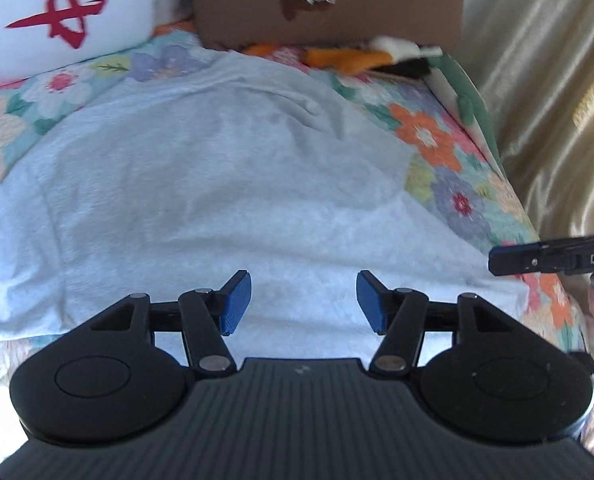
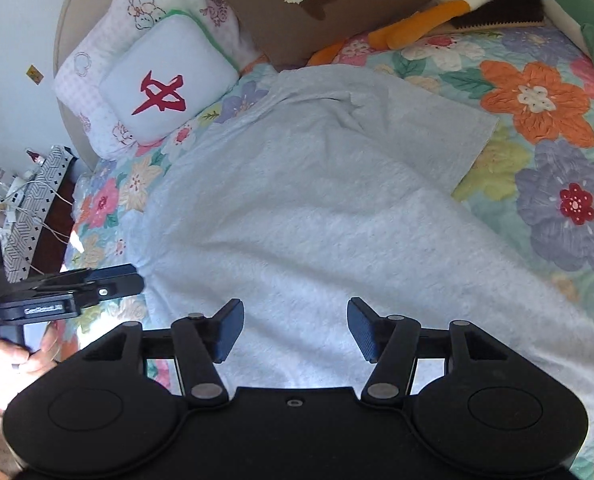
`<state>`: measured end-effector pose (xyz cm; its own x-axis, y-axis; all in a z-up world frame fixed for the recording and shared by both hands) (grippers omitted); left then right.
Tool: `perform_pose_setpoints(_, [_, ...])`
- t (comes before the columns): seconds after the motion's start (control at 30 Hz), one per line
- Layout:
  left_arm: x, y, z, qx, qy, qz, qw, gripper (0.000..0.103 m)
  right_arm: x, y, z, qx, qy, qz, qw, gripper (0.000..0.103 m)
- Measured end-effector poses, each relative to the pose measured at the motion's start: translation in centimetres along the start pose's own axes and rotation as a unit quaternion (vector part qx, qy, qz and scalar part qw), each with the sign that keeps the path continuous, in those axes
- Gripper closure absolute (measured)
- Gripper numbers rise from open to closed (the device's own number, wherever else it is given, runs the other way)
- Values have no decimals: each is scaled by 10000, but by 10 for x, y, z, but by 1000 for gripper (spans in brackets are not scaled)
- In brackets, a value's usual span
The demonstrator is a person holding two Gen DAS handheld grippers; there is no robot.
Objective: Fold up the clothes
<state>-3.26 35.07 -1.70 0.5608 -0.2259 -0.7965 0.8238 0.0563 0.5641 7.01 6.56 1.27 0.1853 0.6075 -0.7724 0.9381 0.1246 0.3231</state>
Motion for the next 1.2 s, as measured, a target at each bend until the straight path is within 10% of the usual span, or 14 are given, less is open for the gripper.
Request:
perform_pose_setpoints(0.13, [24,31,23,186,-127,-880,9959,45,-21,5,-4,-588,-22,124,9982,40])
perform_pose_setpoints(0.33, [62,71,38,630,554,-1125,9901,46,1,48,29,-596,-764,831,9918,40])
perform_pose_setpoints(0.67, [151,102,48,1147,-145,-541,9918,48,66,77,126,590,-389,1229,9899,40])
perform_pose_setpoints(1.03, [206,132,12,1323,-262,-138,9908,48,146,116,150,1367,-61,981,9857,38])
perform_pose_setpoints(1.1, [214,135,0,1282,-221,-96,9915,48,156,125,140,1092,-112,1131,9875,48])
perform_pose_setpoints(1.13, [217,137,-5,1277,-201,-72,9916,48,162,130,134,834,-171,1099,9903,92])
perform_pose_setpoints(1.2, [224,143,-15,1256,-213,-18,9918,48,170,144,126,433,-73,1076,9932,96])
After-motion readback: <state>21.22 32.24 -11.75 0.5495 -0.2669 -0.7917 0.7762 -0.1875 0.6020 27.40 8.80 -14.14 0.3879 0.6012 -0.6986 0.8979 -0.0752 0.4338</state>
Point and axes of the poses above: each gripper's, at about its wrist camera, not at the fingertips, and x roughly the way its jaws point, z to its right, y to its top, the point moved 1 cm from there along x, roughly the way its jaws point, and after that the axes turned 12 degrees about x, right-handed, at the moved point
